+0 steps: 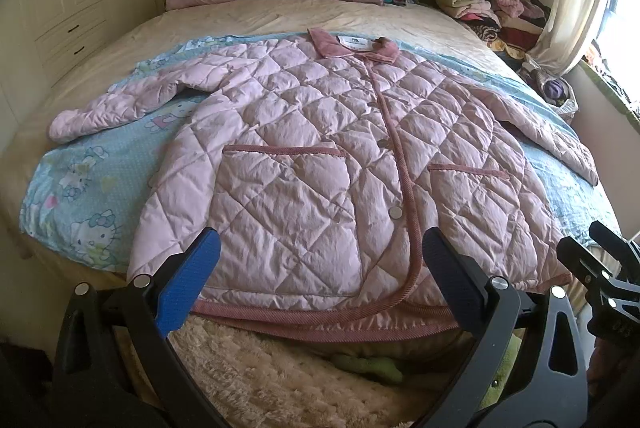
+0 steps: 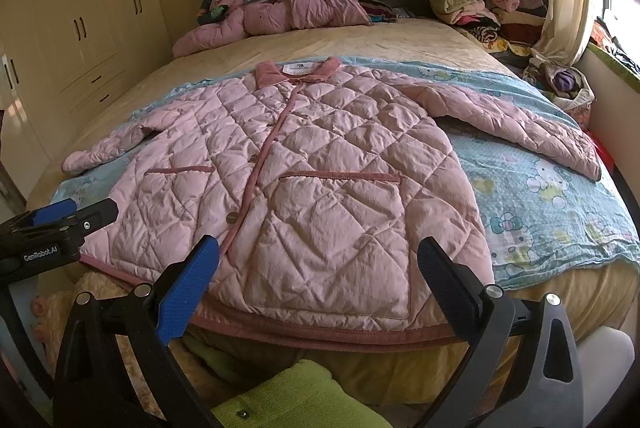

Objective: Fold large clothes

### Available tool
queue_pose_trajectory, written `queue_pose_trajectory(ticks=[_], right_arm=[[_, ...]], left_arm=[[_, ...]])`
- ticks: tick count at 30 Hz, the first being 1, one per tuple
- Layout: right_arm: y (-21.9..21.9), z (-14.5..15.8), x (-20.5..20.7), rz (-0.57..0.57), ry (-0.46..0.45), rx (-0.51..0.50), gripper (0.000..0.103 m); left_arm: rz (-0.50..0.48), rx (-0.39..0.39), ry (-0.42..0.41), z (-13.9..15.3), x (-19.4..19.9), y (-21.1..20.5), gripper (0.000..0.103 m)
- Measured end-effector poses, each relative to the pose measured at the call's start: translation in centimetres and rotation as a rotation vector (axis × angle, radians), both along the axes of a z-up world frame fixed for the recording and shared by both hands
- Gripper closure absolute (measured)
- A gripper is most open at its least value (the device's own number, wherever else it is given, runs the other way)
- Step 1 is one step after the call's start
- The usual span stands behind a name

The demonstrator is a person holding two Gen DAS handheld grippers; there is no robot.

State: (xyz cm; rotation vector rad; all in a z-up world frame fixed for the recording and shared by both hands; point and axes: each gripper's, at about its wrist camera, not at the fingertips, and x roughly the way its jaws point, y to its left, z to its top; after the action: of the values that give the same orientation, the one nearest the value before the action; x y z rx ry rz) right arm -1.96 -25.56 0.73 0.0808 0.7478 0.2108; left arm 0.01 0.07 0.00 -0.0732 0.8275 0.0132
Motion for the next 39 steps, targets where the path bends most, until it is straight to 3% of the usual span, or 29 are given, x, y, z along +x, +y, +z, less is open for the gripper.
queue_pose_trajectory(ticks=[39], right_arm=[[0.24, -0.06, 0.08, 0.008, 0.003, 0.001, 0.004]], left_arm=[[0.008, 0.003, 0.004, -0.20, -0.68, -0.52, 0.009]])
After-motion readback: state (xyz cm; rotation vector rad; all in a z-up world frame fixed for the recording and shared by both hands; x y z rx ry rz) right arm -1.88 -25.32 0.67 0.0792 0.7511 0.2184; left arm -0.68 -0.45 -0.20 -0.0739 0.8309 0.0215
